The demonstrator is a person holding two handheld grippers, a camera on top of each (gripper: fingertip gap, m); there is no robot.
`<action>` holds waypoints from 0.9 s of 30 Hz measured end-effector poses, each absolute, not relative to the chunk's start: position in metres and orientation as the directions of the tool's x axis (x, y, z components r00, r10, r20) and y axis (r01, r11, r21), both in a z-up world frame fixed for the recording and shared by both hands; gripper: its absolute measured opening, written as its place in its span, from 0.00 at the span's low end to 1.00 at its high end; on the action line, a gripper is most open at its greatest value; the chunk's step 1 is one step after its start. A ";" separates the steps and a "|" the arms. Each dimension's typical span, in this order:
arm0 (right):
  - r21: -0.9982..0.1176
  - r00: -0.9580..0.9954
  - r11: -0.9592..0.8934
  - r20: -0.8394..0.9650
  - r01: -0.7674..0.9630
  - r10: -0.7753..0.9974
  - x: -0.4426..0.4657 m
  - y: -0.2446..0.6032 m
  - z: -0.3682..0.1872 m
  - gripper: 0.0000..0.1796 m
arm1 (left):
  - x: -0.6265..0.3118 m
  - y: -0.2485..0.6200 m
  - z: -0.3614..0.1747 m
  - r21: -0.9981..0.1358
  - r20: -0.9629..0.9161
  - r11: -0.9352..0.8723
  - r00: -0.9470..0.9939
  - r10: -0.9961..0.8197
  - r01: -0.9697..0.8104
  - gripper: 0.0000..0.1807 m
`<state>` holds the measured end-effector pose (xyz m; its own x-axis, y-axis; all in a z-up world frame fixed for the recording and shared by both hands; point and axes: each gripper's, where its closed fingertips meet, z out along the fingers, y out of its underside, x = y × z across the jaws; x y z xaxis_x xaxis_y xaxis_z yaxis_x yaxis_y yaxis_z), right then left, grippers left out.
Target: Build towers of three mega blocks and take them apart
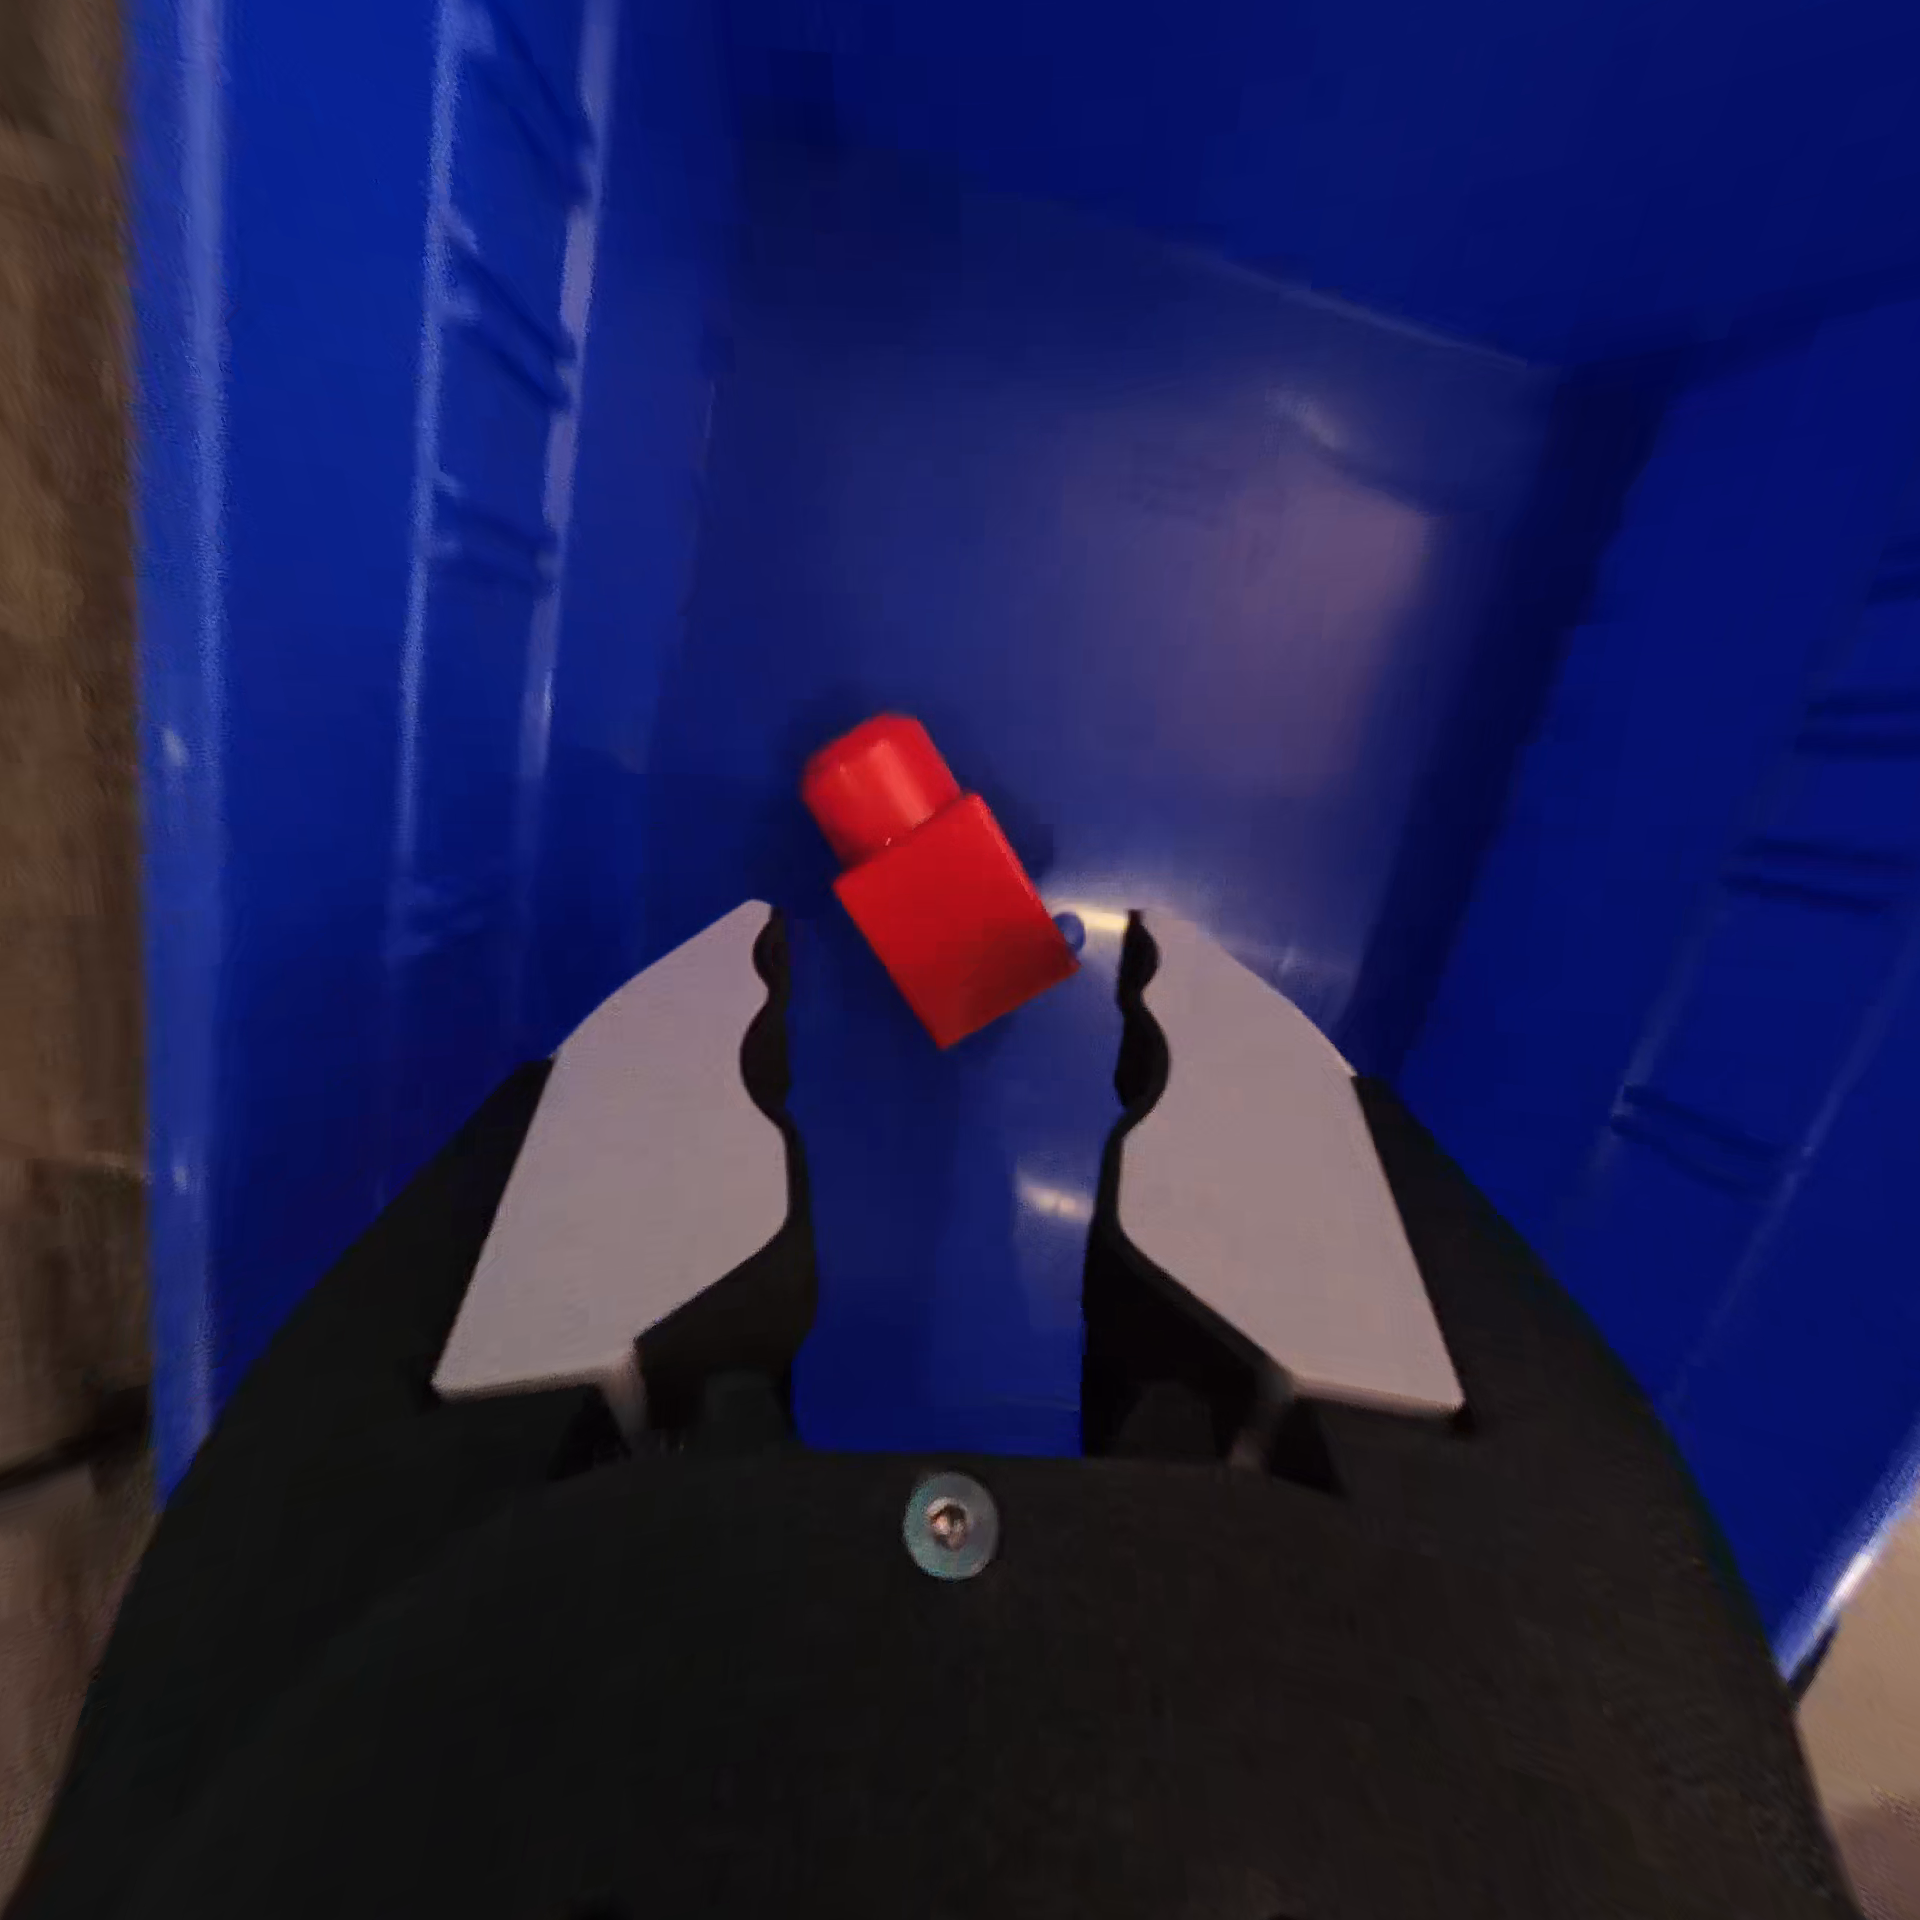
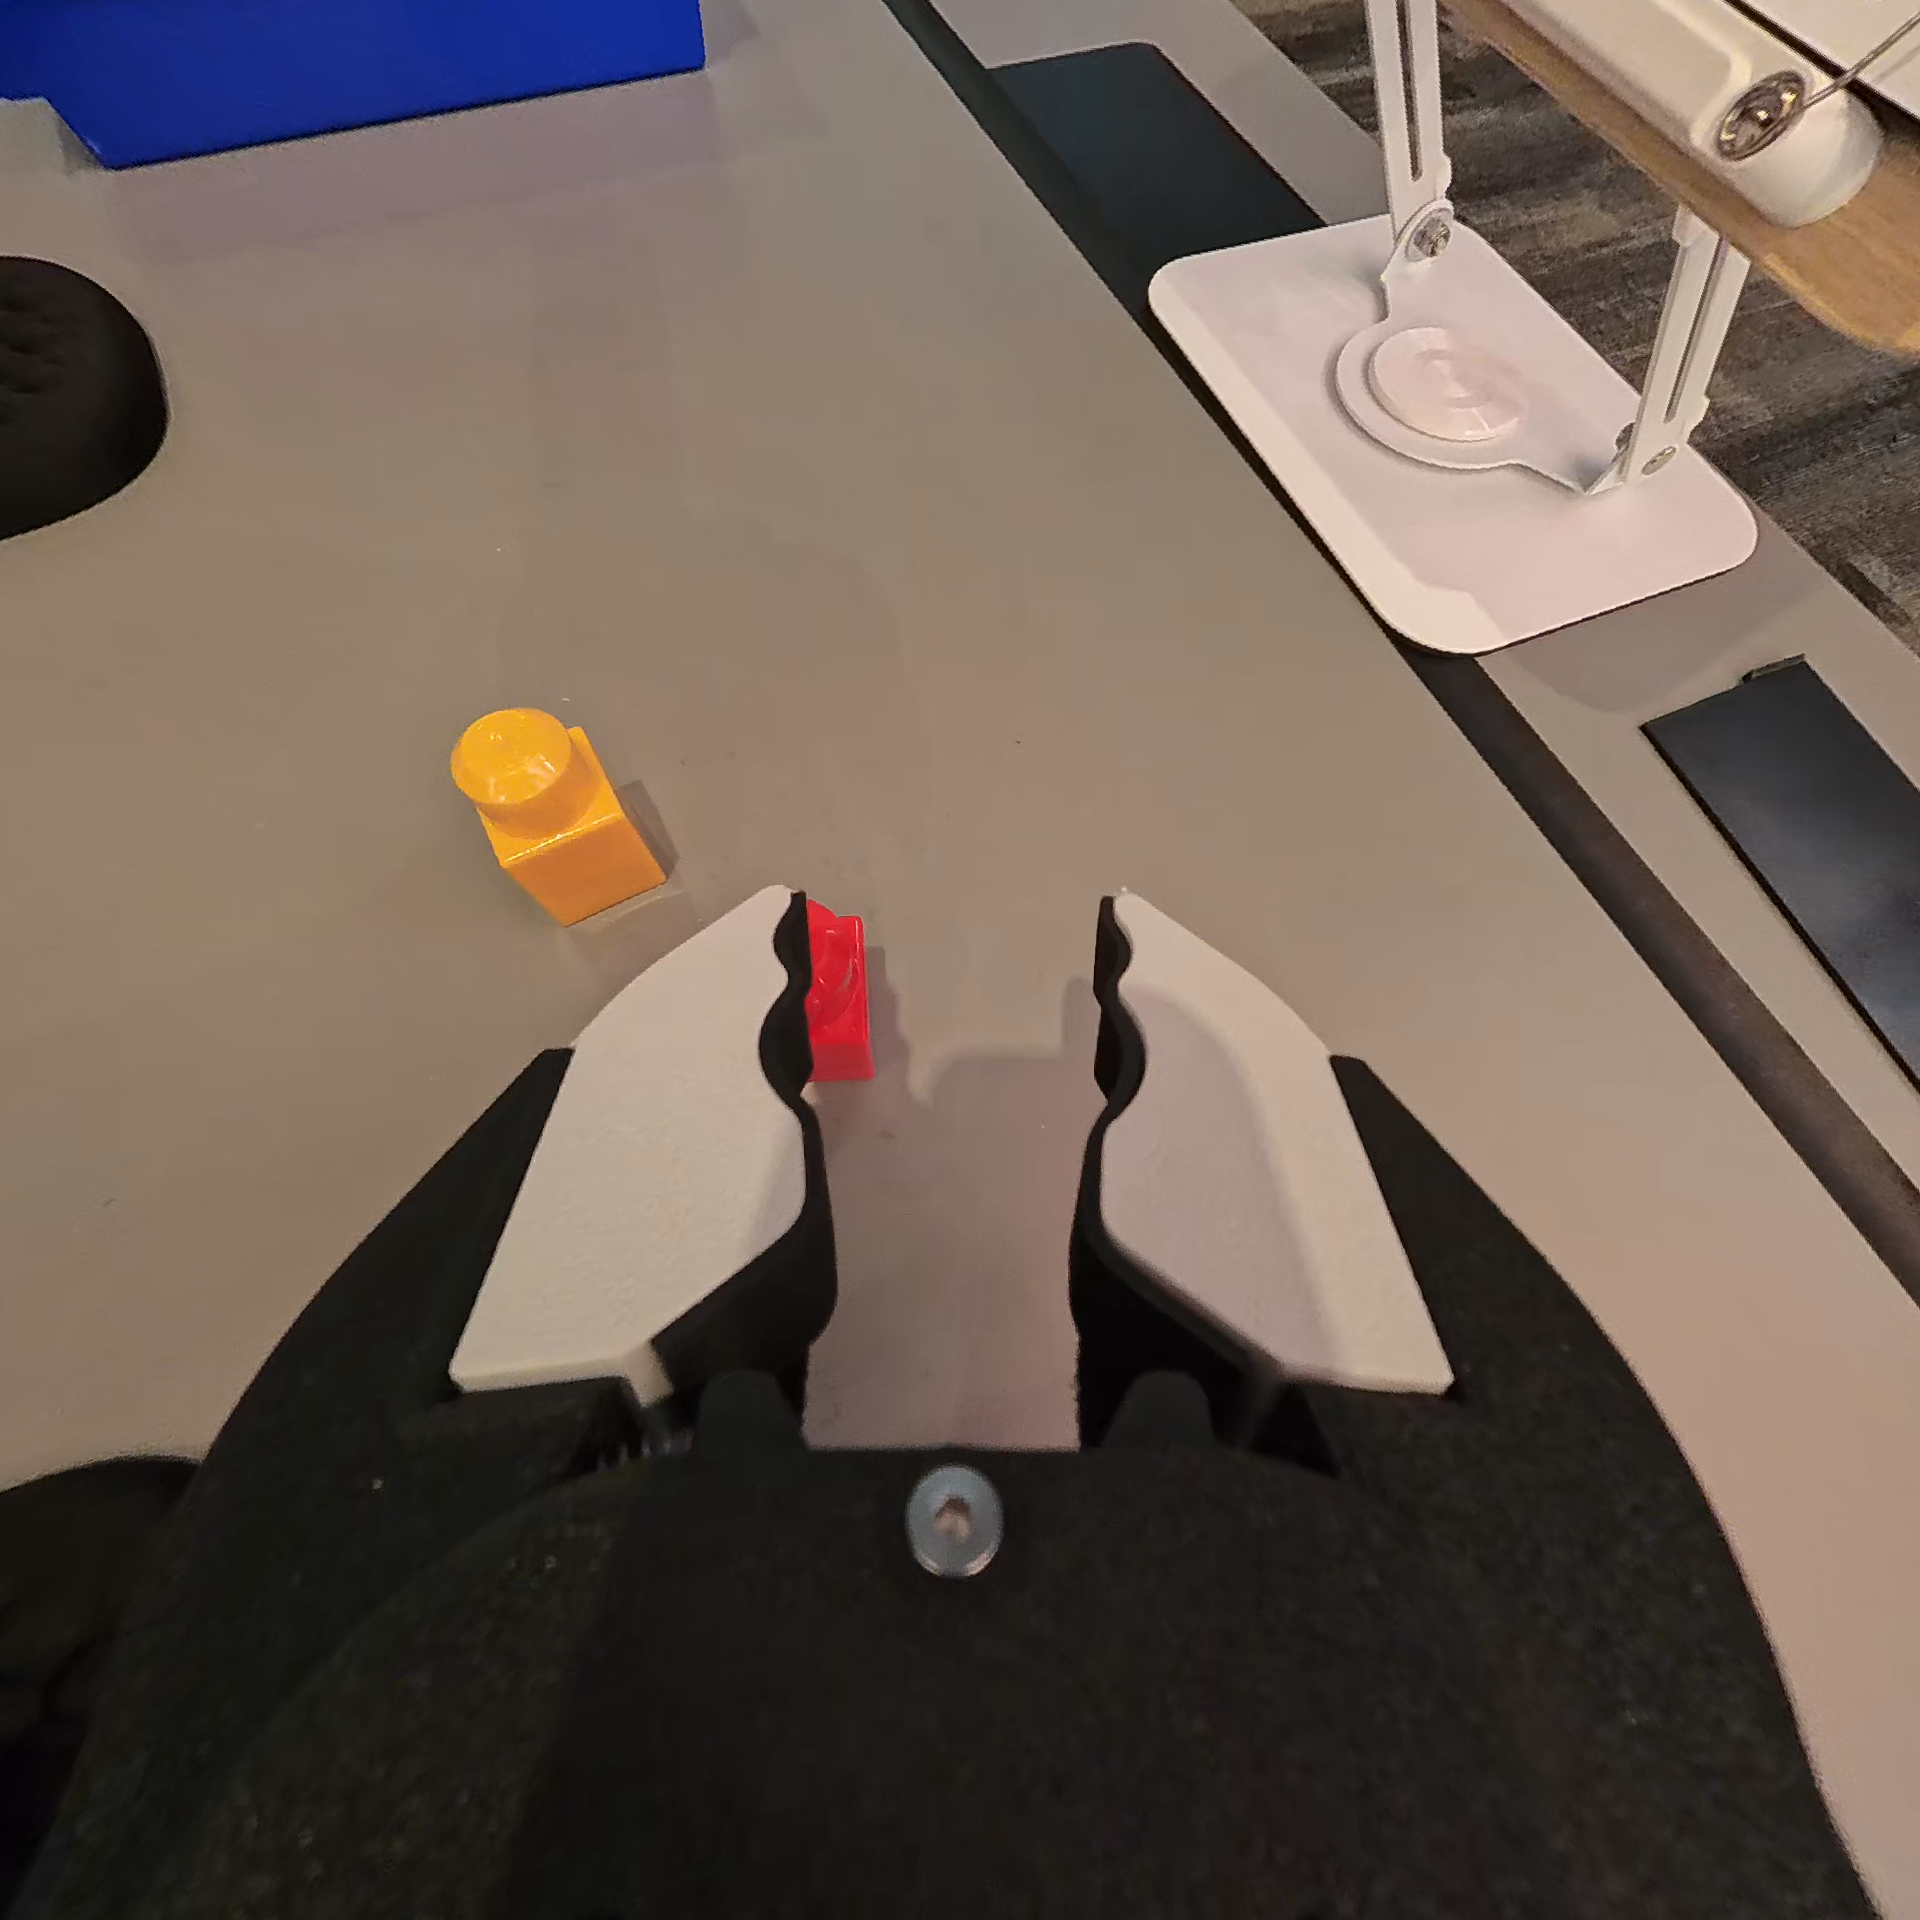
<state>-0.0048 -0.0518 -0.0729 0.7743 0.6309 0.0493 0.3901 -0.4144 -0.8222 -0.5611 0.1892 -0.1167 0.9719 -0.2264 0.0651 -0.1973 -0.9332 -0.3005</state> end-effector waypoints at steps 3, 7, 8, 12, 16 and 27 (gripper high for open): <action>-0.825 0.775 -0.415 0.045 0.385 0.630 -0.004 -0.052 -0.073 0.28 | -0.569 0.188 -0.129 -0.249 0.006 -0.952 0.983 -0.183 -0.176 0.44; -0.824 0.771 -0.414 0.042 0.387 0.636 -0.006 -0.052 -0.074 0.28 | -0.566 0.192 -0.140 -0.201 -0.005 -0.968 0.988 -0.155 -0.153 0.44; -0.822 0.769 -0.415 0.043 0.390 0.638 -0.007 -0.052 -0.075 0.28 | -0.563 0.191 -0.144 -0.183 -0.001 -0.971 0.987 -0.159 -0.156 0.41; -0.816 0.767 -0.421 0.043 0.397 0.640 -0.006 -0.053 -0.077 0.28 | -0.557 0.190 -0.149 -0.146 0.001 -0.974 0.985 -0.174 -0.172 0.24; -0.813 0.767 -0.424 0.042 0.398 0.640 -0.006 -0.054 -0.077 0.28 | -0.555 0.178 -0.149 -0.076 0.000 -0.977 0.980 -0.201 -0.201 0.24; -0.813 0.755 -0.424 0.031 0.400 0.654 -0.010 -0.056 -0.077 0.26 | -0.546 0.169 -0.149 -0.018 -0.007 -0.963 0.963 -0.269 -0.269 0.21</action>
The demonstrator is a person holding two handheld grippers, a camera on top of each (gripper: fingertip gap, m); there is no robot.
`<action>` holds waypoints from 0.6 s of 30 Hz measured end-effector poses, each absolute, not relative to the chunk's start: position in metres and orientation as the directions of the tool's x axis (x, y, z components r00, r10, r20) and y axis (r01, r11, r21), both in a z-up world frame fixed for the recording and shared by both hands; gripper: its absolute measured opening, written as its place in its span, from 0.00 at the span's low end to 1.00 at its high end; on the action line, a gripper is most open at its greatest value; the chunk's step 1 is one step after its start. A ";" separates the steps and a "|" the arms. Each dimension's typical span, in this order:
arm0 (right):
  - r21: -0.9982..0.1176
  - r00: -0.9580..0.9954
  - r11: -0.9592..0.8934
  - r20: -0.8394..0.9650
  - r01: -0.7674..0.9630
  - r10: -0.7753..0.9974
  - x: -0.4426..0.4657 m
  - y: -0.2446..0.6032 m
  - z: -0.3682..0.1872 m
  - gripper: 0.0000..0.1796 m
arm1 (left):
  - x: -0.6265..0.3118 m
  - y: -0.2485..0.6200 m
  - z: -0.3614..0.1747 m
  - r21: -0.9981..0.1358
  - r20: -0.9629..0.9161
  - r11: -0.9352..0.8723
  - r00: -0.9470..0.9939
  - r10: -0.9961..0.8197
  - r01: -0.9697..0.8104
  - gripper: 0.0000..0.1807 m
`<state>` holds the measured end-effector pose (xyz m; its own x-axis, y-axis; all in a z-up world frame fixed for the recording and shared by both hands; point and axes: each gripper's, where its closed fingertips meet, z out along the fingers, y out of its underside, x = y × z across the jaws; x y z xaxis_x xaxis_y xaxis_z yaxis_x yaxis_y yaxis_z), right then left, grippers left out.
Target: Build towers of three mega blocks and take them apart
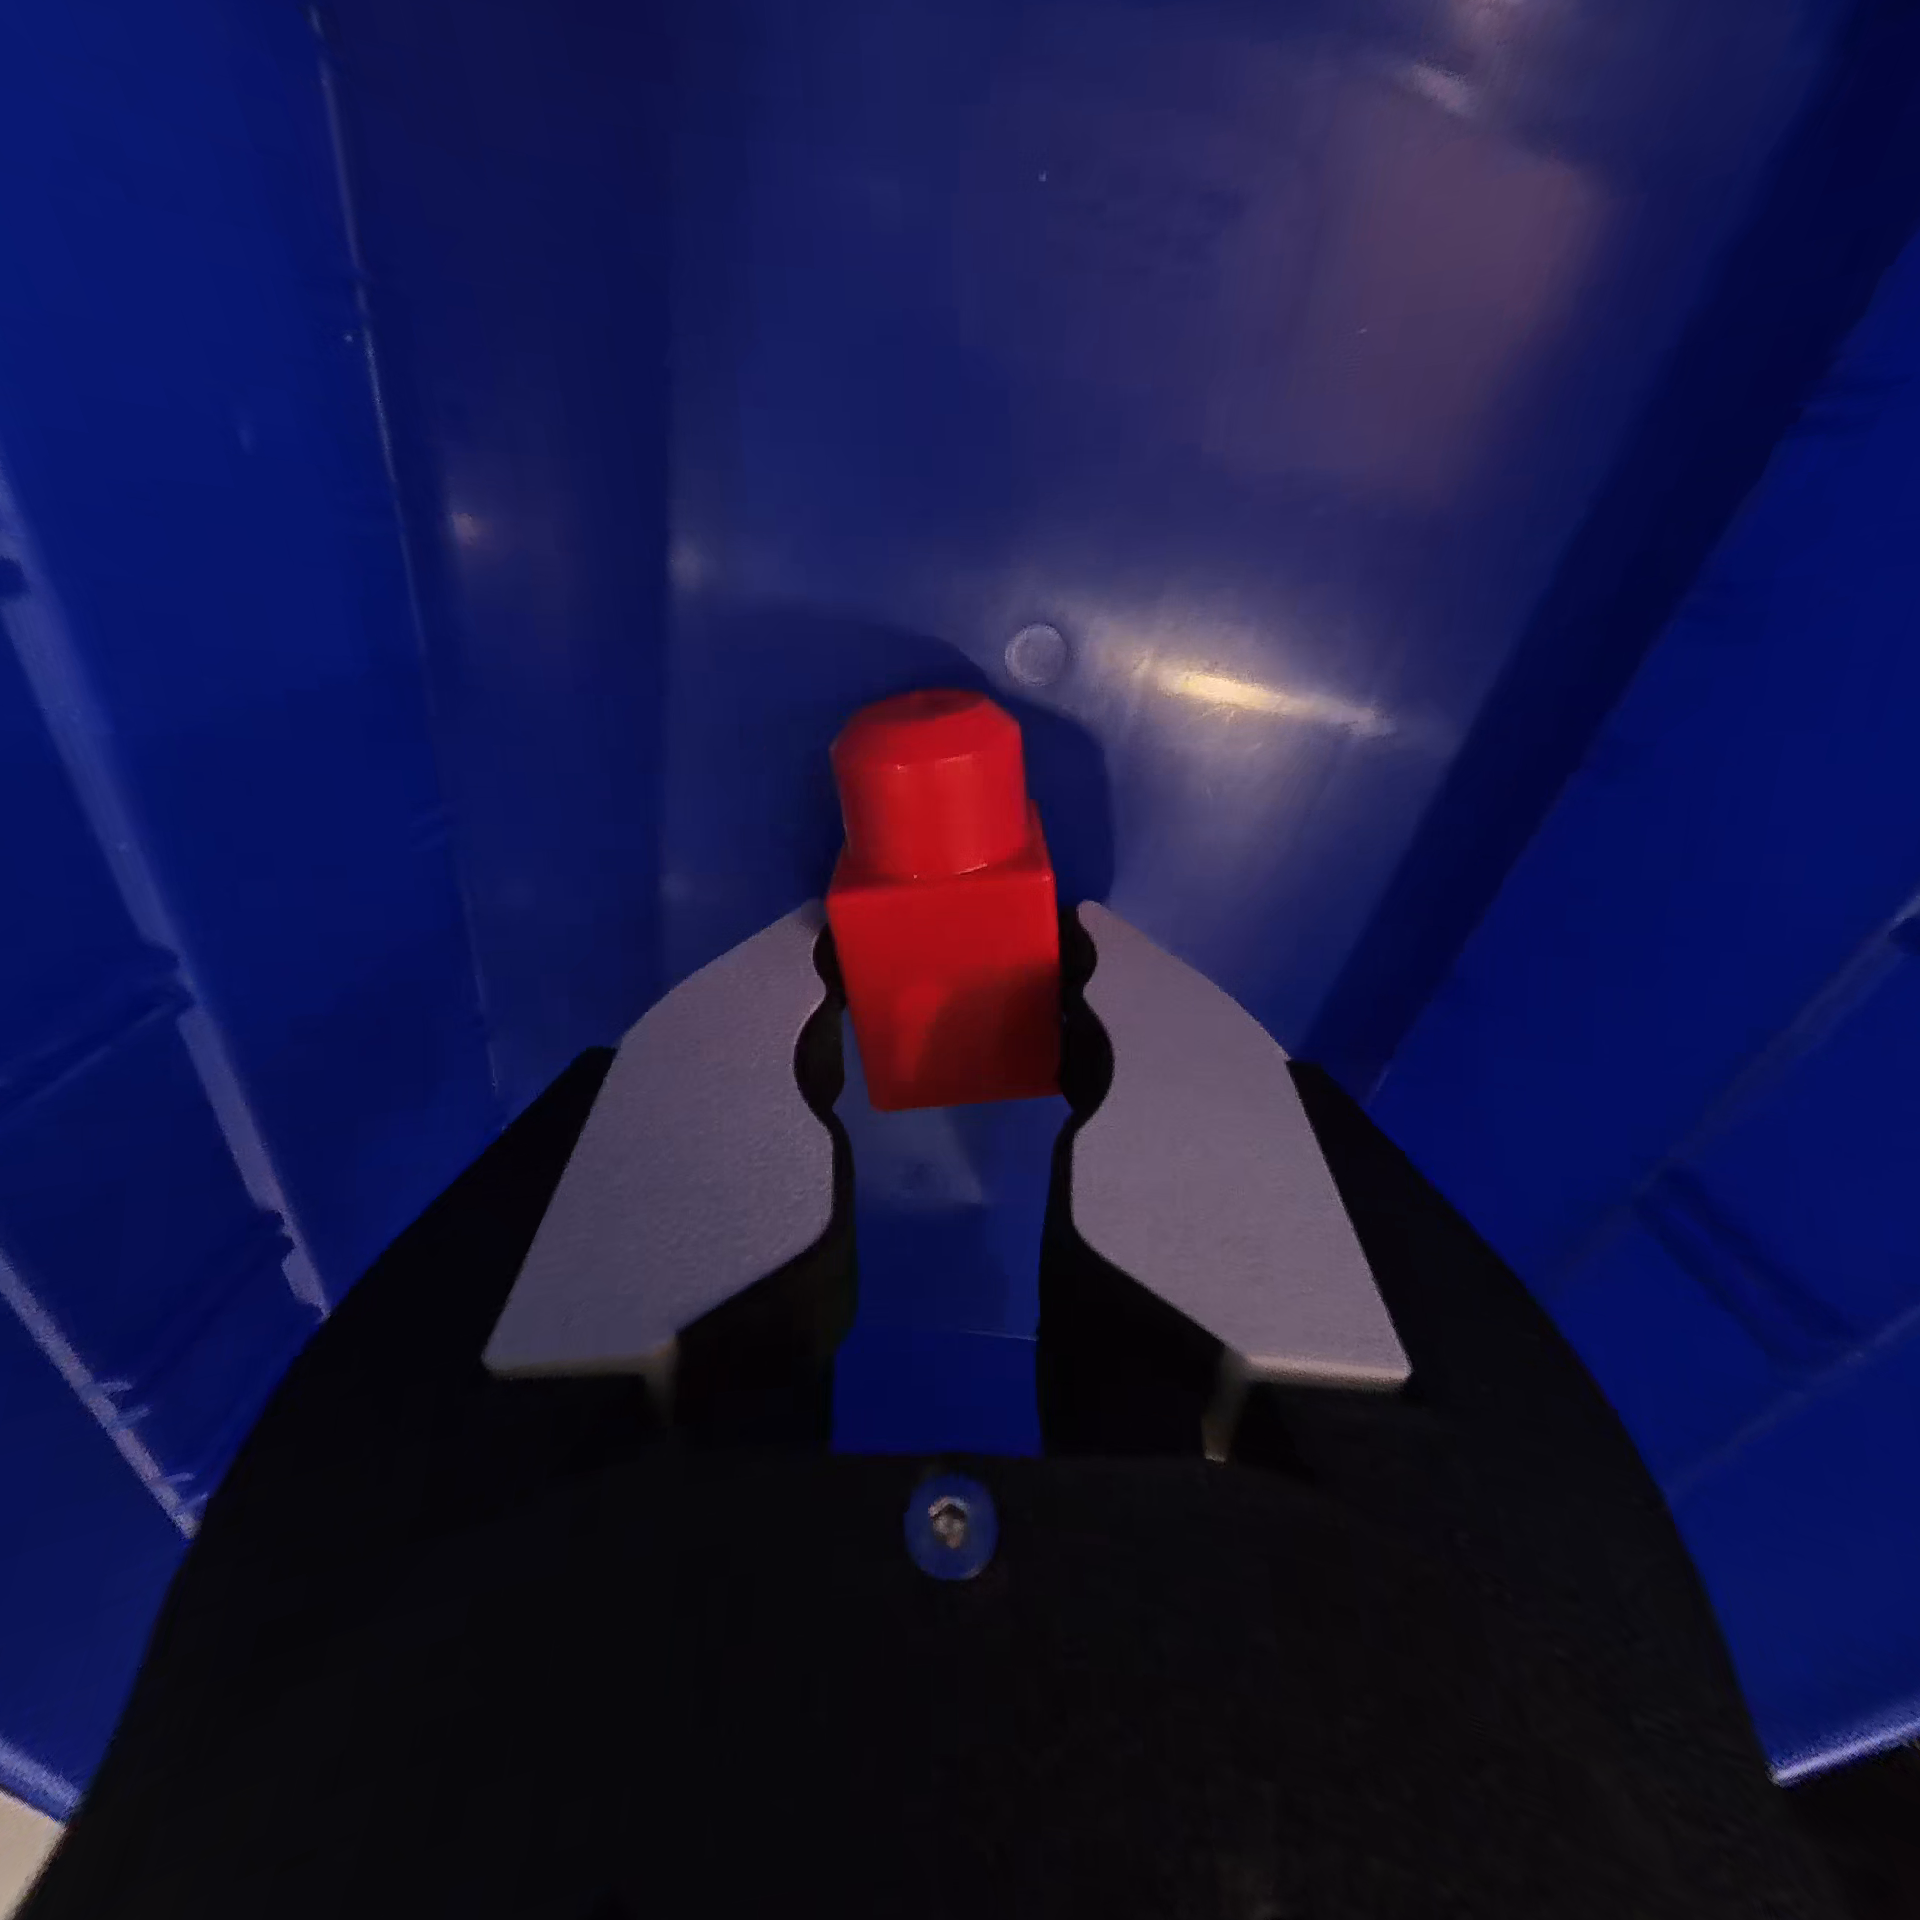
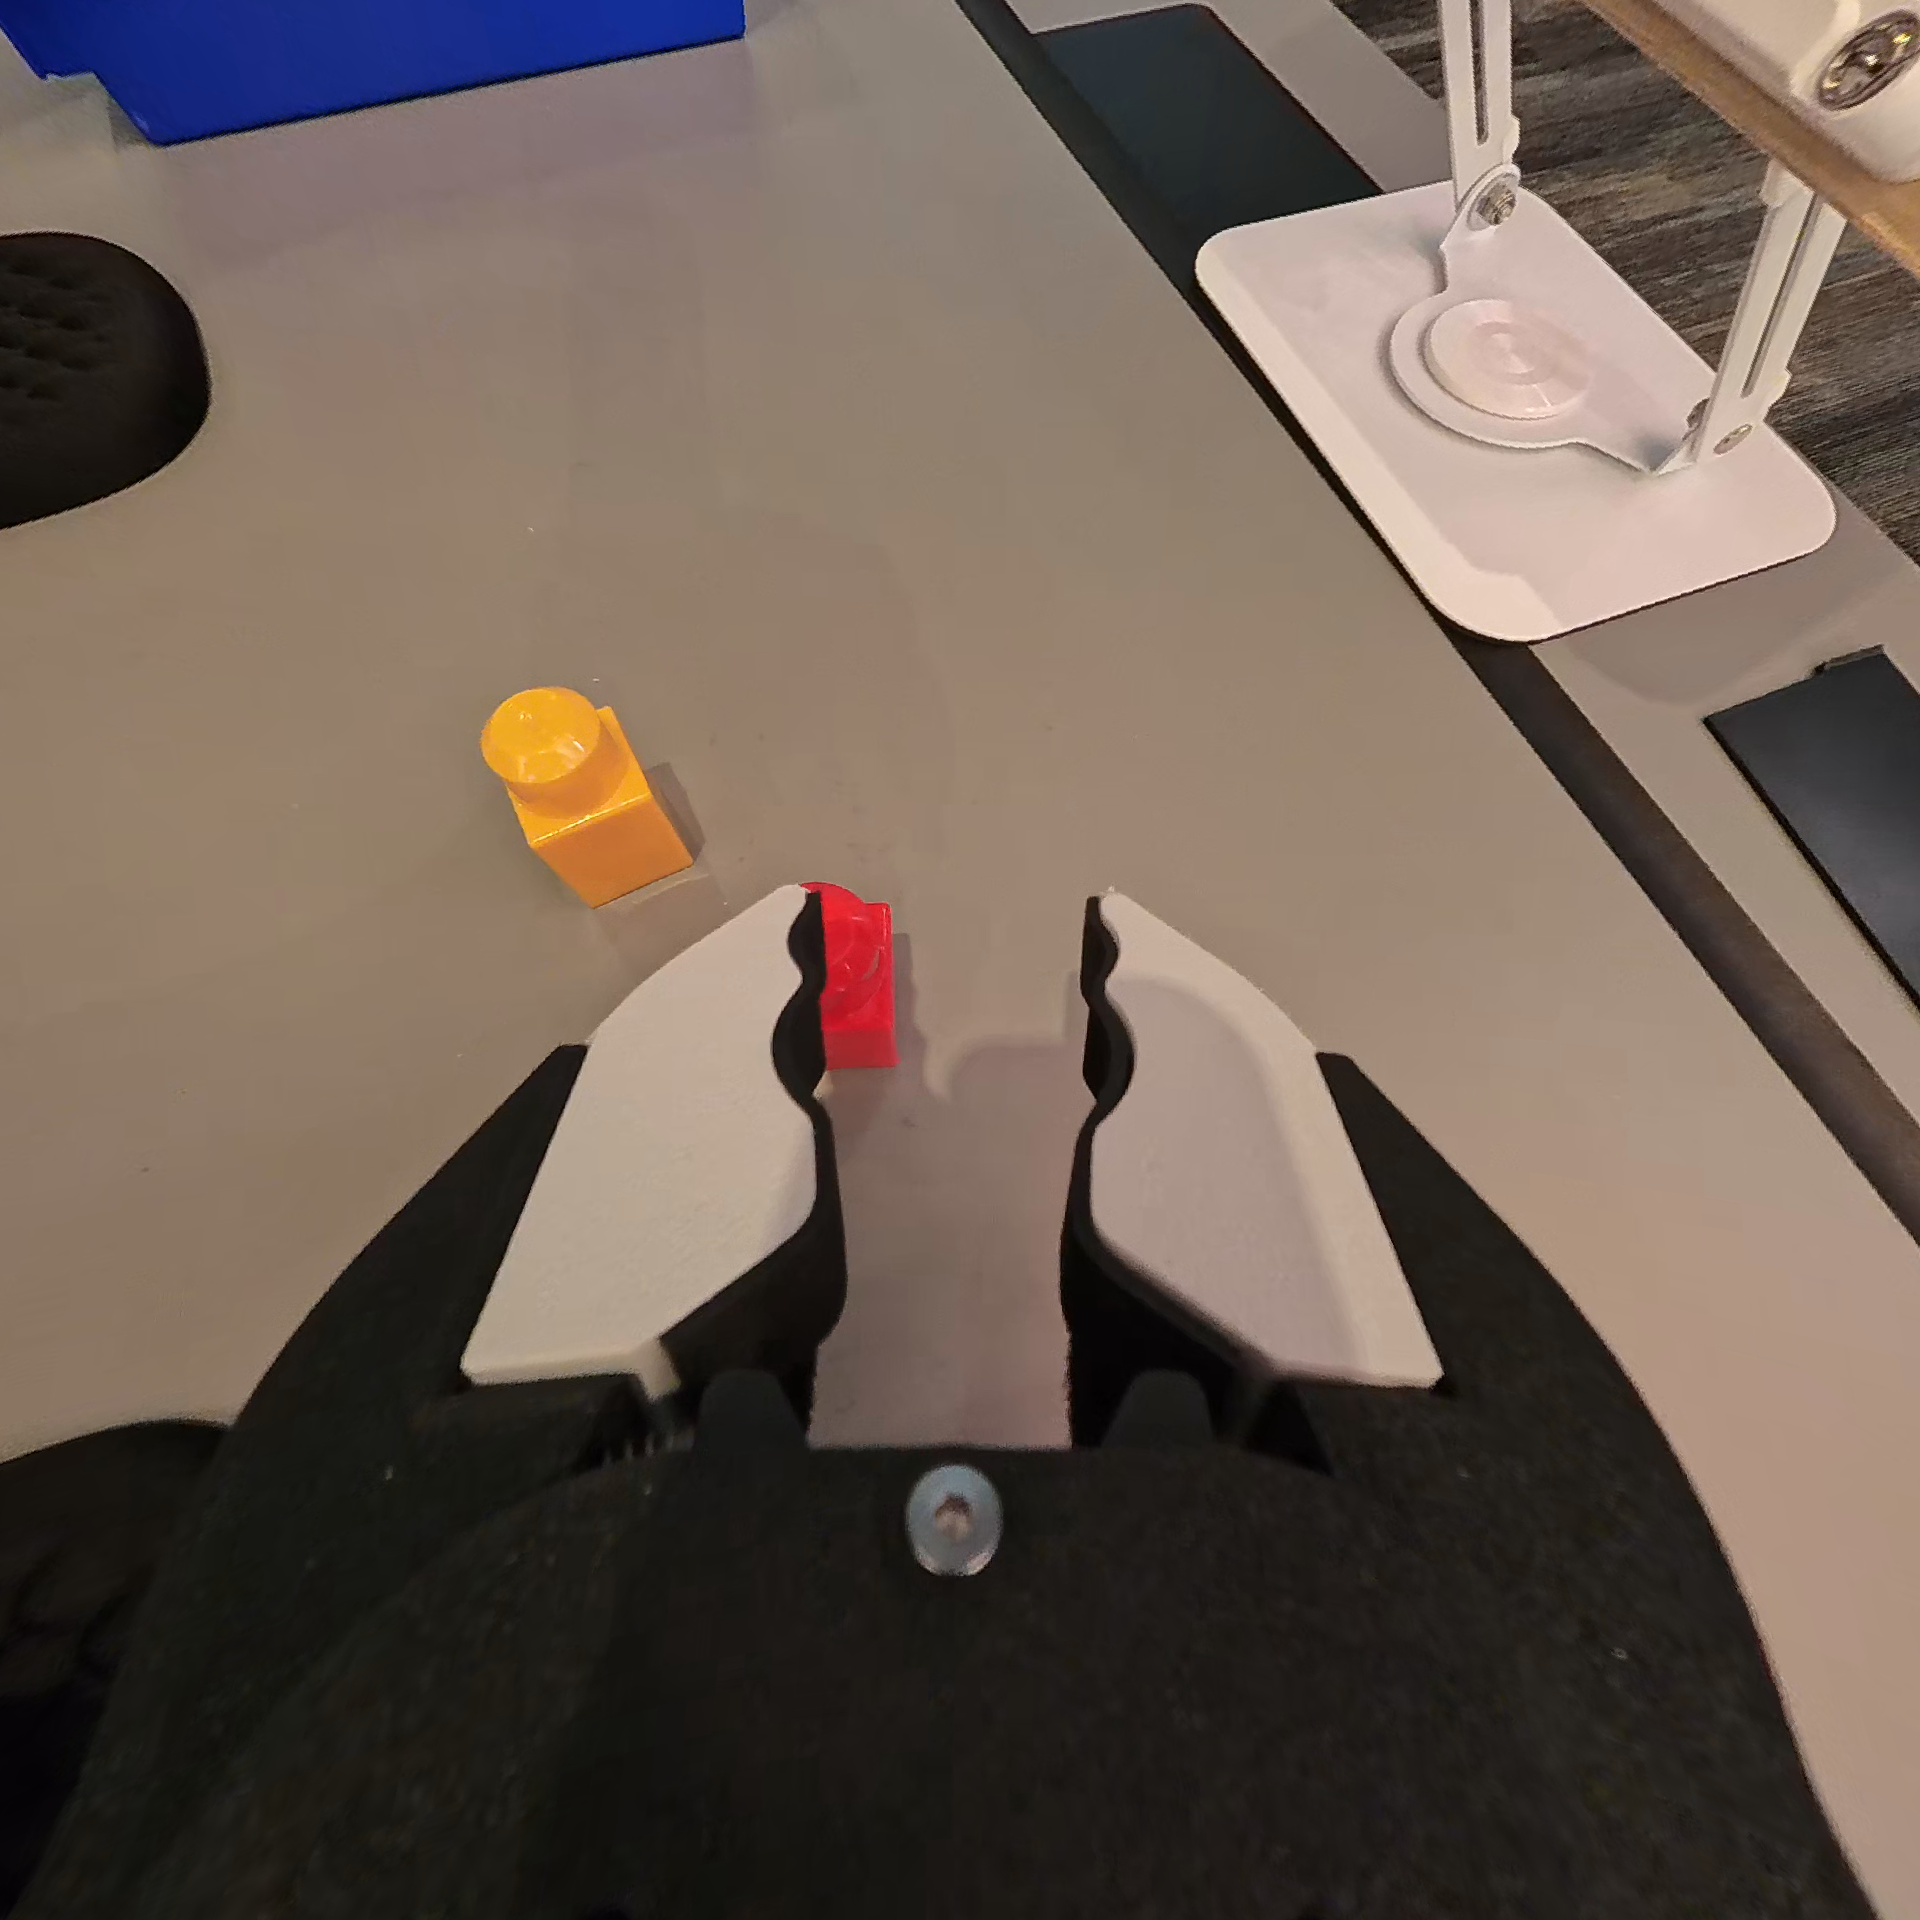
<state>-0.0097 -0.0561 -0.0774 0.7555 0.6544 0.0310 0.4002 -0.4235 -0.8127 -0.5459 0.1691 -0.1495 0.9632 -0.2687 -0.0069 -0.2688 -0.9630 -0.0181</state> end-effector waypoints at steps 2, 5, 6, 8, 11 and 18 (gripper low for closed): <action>-0.810 0.754 -0.427 0.027 0.402 0.657 -0.010 -0.057 -0.078 0.26 | -0.547 0.169 -0.149 -0.027 -0.003 -0.958 0.959 -0.284 -0.284 0.21; -0.807 0.751 -0.431 0.022 0.403 0.660 -0.010 -0.058 -0.079 0.26 | -0.552 0.172 -0.144 -0.070 -0.022 -0.933 0.935 -0.353 -0.354 0.21; -0.807 0.751 -0.432 0.022 0.403 0.660 -0.010 -0.058 -0.079 0.26 | -0.552 0.177 -0.137 -0.116 -0.016 -0.924 0.930 -0.366 -0.365 0.21; -0.806 0.751 -0.434 0.019 0.402 0.660 -0.009 -0.058 -0.080 0.26 | -0.538 0.184 -0.113 -0.254 0.079 -0.895 0.915 -0.397 -0.366 0.21; -0.802 0.751 -0.439 0.016 0.404 0.660 -0.009 -0.058 -0.081 0.25 | -0.493 0.186 -0.042 -0.546 0.306 -0.780 0.794 -0.526 -0.306 0.20; -0.773 0.727 -0.473 -0.023 0.423 0.686 -0.015 -0.062 -0.093 0.25 | -0.402 0.116 0.104 -0.929 0.330 -0.369 0.362 -0.872 -0.042 0.20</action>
